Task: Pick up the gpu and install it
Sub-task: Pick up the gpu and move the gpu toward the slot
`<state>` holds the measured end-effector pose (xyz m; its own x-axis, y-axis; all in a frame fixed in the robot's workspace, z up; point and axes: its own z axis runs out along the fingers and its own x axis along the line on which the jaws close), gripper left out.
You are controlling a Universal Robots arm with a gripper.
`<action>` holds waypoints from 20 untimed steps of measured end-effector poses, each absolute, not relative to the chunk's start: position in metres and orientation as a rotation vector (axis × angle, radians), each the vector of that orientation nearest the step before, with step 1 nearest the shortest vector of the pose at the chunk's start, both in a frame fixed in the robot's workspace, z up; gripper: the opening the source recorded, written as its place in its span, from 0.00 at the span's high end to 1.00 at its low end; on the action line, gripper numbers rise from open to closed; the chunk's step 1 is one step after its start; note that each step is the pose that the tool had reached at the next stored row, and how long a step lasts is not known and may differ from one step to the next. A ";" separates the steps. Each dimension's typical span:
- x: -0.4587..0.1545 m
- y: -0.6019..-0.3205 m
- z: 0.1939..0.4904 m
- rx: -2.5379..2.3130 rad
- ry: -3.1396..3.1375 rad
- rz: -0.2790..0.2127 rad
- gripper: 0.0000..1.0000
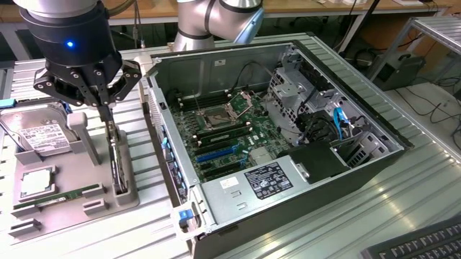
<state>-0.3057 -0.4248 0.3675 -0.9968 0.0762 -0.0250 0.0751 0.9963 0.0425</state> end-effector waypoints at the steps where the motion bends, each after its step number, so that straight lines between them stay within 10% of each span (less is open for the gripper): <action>1: -0.306 -0.425 0.367 0.118 3.112 0.065 0.89; 5: -0.306 -0.425 0.365 0.118 3.112 0.065 0.64; 20: -0.309 -0.426 0.331 0.118 3.112 0.065 0.64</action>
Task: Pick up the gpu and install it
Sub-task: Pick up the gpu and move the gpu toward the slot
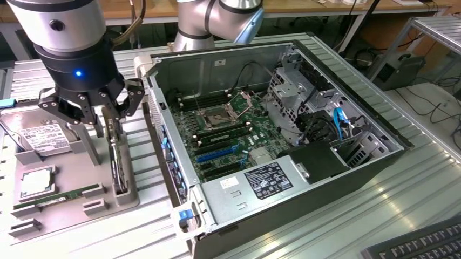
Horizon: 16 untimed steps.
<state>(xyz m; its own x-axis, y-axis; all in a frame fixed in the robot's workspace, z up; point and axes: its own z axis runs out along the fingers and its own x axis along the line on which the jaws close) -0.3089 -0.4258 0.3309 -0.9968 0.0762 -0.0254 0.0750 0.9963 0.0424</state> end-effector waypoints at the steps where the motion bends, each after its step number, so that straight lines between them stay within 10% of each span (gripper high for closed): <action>1: -0.309 -0.426 0.329 0.118 3.112 0.065 0.64; 16: -0.319 -0.429 0.293 0.118 3.112 0.065 0.64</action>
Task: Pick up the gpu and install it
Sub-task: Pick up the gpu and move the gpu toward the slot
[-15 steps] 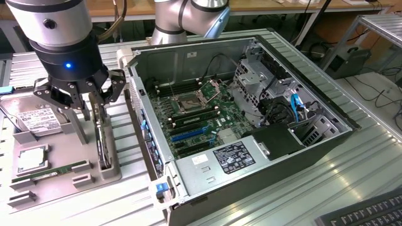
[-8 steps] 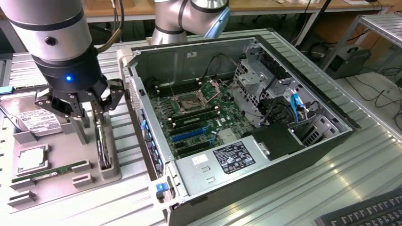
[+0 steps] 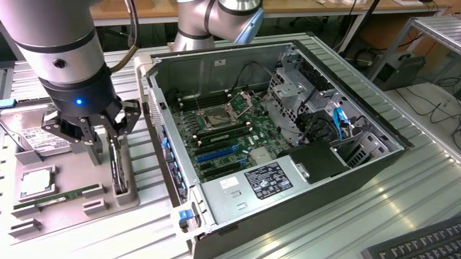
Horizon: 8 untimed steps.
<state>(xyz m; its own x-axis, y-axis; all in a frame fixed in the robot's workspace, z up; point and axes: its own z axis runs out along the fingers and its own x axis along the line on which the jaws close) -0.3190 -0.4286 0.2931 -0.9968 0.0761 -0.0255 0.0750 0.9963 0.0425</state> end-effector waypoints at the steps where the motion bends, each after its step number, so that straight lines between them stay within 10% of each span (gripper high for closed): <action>1: -0.319 -0.429 0.291 0.118 3.112 0.065 0.64; 8: -0.319 -0.428 0.278 0.118 3.112 0.065 0.64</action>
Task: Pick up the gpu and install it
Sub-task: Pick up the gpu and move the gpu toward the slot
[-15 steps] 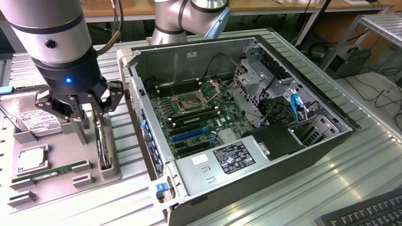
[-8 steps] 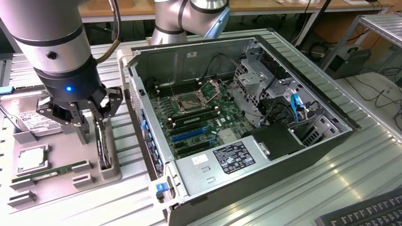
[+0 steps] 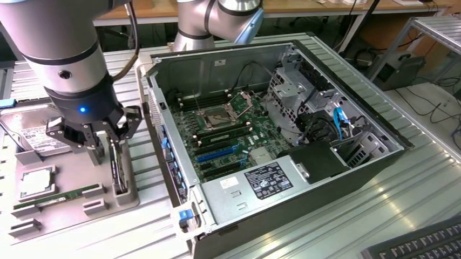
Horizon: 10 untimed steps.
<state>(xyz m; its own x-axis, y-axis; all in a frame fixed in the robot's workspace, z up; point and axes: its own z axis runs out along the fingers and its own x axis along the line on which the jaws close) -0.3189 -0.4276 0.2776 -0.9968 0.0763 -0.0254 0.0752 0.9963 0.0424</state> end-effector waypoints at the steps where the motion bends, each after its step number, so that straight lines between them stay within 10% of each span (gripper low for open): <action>1: -0.319 -0.427 0.276 0.118 3.112 0.065 0.64; 10: -0.318 -0.421 0.259 0.124 3.111 0.065 0.64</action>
